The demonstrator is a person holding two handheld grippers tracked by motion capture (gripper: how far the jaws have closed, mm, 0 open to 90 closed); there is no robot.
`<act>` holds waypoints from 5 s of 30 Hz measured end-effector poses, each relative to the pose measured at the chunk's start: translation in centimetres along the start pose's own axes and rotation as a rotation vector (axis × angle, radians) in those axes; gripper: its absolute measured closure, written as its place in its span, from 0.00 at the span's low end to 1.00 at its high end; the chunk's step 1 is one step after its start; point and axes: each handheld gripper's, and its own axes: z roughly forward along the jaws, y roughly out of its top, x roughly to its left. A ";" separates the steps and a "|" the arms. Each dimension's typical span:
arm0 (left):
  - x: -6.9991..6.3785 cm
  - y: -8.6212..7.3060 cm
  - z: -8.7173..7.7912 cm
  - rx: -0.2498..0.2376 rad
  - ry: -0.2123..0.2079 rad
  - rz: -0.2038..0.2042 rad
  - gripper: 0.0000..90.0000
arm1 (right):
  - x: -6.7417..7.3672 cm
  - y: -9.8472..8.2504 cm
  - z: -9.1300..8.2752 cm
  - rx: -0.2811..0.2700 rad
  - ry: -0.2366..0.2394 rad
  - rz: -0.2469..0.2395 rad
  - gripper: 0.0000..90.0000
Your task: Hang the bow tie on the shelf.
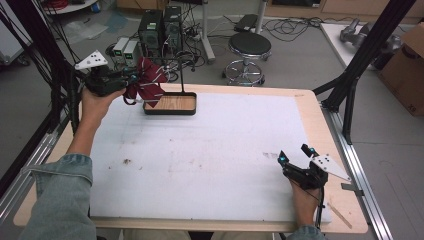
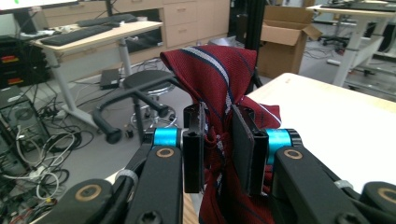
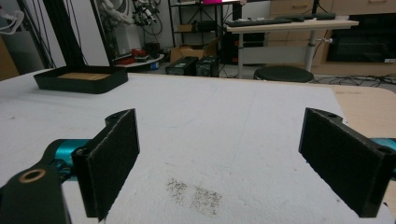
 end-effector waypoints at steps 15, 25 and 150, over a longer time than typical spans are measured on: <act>2.1 1.8 1.7 -0.029 0.046 -0.018 0.83 | 0.0 0.0 0.0 0.003 -0.001 -0.006 0.13; 3.9 1.6 2.9 -0.021 0.117 -0.046 0.83 | 0.1 -0.1 -0.1 0.003 -0.001 -0.008 0.13; -1.0 -4.1 -4.2 -0.038 0.197 -0.016 0.39 | 0.2 0.0 0.3 0.014 0.014 -0.018 0.13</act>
